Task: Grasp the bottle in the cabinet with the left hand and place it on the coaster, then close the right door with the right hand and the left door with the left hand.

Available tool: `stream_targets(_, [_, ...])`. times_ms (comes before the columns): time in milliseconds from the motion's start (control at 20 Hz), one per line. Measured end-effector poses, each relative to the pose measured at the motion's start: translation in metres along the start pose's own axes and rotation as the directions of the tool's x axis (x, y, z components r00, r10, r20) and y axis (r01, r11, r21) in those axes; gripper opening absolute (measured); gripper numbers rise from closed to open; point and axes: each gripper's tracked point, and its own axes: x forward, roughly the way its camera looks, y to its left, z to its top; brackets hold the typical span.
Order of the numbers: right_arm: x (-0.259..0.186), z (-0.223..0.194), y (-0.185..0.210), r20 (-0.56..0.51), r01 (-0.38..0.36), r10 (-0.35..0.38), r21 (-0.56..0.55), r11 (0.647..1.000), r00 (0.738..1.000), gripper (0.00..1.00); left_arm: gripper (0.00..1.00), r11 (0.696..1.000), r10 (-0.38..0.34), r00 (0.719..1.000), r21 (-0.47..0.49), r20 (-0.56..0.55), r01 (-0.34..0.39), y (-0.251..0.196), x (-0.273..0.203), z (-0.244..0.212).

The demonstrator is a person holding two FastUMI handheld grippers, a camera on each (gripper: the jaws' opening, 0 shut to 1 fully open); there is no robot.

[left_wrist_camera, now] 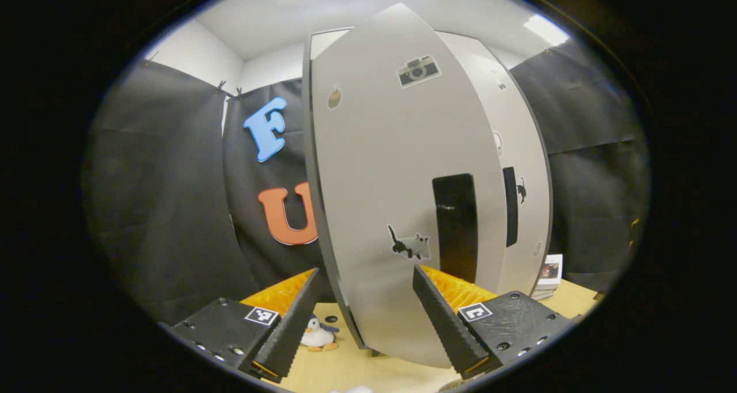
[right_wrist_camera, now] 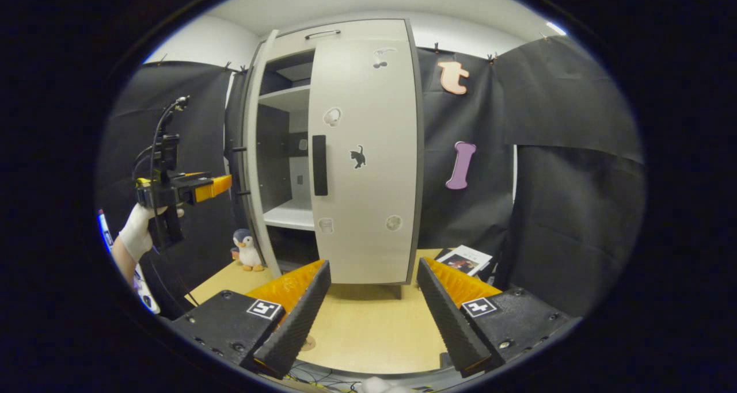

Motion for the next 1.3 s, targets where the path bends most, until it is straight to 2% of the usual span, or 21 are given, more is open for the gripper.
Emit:
stream_targets(50, [-0.004,0.0,-0.004,0.005,0.01,-0.01,0.006,1.0,1.0,0.99,0.97,1.0,-0.006,1.0,-0.013,-0.007,0.006,-0.004,-0.001,-0.002])
stream_targets(200, [-0.005,0.003,-0.007,0.014,0.024,-0.024,0.019,1.0,1.0,0.99,0.97,0.999,0.0,1.0,-0.047,-0.012,0.0,-0.007,-0.01,-0.004])
stream_targets(500, [-0.001,0.008,-0.008,0.022,0.049,-0.049,0.02,0.999,0.999,0.99,0.97,0.999,0.008,1.0,-0.049,-0.005,-0.009,-0.008,-0.053,-0.001])
stream_targets(1000, [-0.001,0.027,0.009,0.111,0.063,-0.064,0.011,0.998,0.992,0.99,0.97,0.994,0.003,1.0,-0.107,-0.01,-0.004,-0.016,-0.118,-0.009])
stream_targets(1150, [0.002,0.026,0.015,0.113,0.057,-0.058,0.012,0.998,0.992,0.99,0.97,0.993,0.03,0.999,-0.111,-0.03,-0.033,-0.01,-0.127,-0.018])
stream_targets(1200, [0.003,0.025,0.017,0.111,0.054,-0.055,0.011,0.998,0.992,0.96,0.97,0.994,0.039,0.999,-0.103,-0.034,-0.043,-0.007,-0.128,-0.02])
stream_targets(1300, [0.002,0.025,0.021,0.112,0.046,-0.047,0.008,0.999,0.993,0.99,0.97,0.993,0.05,0.998,-0.104,-0.041,-0.054,-0.004,-0.131,-0.022])
